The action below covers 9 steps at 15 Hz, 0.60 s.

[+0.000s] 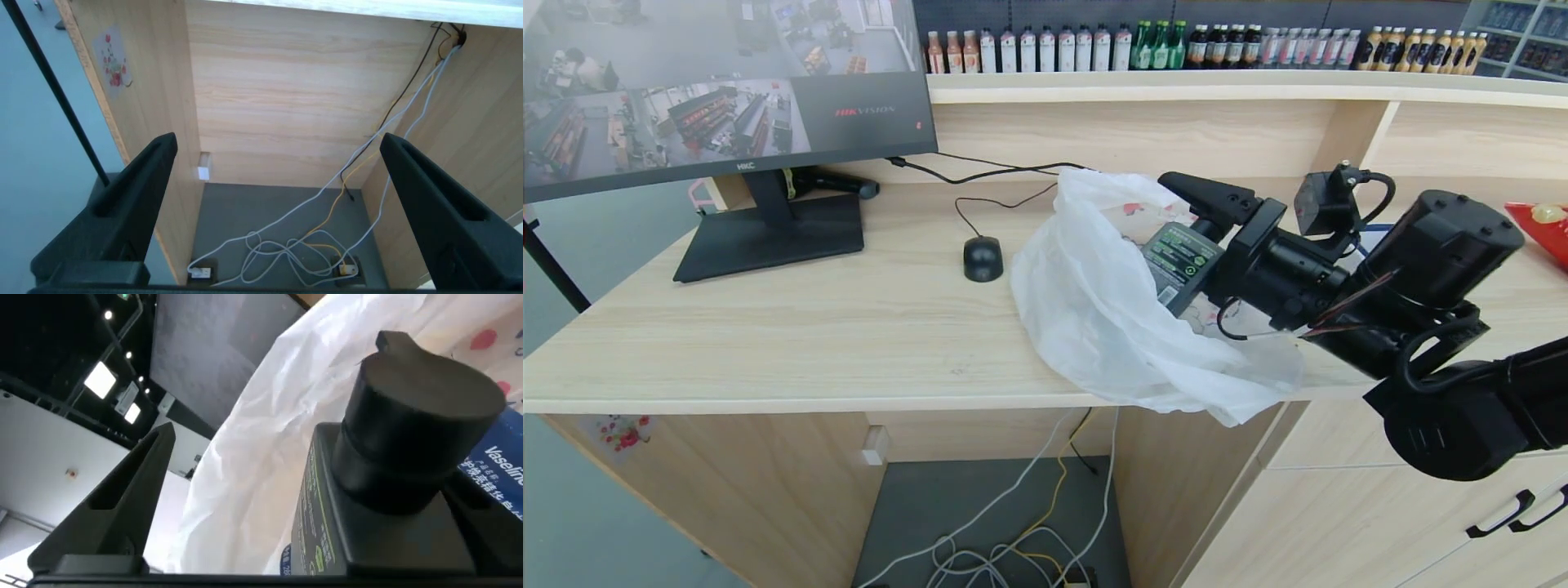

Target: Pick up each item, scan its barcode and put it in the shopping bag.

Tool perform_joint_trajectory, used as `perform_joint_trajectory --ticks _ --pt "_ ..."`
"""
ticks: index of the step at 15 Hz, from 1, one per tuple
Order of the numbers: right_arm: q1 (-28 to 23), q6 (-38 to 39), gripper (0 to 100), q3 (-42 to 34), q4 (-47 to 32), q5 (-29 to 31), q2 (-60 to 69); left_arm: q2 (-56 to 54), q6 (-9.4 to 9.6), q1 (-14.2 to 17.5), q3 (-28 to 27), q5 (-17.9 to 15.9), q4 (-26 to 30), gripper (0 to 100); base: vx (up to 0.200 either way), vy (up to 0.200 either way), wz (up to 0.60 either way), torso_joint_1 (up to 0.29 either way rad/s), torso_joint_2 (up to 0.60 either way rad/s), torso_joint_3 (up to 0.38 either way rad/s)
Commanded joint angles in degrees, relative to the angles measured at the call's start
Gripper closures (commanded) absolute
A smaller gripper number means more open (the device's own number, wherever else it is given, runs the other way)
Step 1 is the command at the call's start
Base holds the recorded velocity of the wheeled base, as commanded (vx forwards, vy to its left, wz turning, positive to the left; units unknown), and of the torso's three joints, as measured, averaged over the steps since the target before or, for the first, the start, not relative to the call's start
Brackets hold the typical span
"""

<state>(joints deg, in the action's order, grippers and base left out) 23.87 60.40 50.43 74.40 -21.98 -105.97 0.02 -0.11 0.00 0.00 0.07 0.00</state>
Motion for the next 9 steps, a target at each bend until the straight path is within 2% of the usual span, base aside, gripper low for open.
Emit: perform_joint_trajectory --ticks 1,9 --pt "-0.75 -0.64 0 0.81 -0.04 -0.08 1.38 -0.02 0.02 0.0 0.0 0.01 0.0 0 0.0 0.0 0.0 0.0 0.0 0.0" --pt "-2.69 -7.49 0 8.72 -9.18 0.01 -1.25 -0.02 -0.07 0.0 0.0 0.01 0.0 0 0.0 0.0 0.0 0.0 0.0 0.0"
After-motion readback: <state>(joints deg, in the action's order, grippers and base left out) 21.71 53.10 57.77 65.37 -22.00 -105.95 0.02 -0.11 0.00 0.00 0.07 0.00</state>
